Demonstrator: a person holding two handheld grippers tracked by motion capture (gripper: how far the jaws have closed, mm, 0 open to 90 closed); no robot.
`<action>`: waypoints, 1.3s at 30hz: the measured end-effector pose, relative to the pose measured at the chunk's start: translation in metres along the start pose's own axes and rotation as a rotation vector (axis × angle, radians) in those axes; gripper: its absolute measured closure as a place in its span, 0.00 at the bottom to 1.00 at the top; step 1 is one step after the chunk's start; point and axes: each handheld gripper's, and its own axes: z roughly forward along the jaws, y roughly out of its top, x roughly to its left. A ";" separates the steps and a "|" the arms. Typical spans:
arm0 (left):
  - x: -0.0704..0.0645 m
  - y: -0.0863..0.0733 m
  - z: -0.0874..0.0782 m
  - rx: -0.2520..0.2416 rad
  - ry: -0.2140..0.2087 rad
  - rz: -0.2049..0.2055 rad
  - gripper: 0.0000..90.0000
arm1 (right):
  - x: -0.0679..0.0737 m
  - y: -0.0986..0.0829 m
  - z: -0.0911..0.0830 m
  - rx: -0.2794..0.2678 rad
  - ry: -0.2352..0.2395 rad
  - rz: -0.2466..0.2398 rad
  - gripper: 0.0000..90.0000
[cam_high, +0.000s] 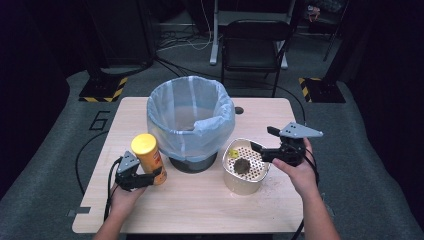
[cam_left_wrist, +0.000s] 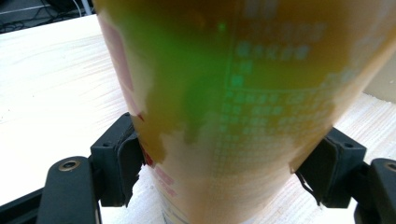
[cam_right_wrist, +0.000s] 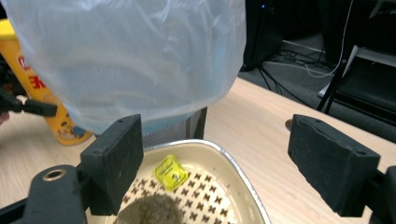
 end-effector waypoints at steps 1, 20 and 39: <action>0.000 0.001 -0.002 -0.005 -0.005 -0.014 0.27 | 0.001 -0.001 0.000 0.008 -0.001 -0.001 0.20; -0.002 0.051 -0.065 -0.023 -0.028 -0.027 0.27 | 0.003 -0.018 -0.008 0.016 0.000 0.022 0.20; 0.002 0.116 -0.108 -0.007 -0.046 -0.016 0.27 | -0.001 -0.023 -0.011 0.011 -0.009 0.049 0.20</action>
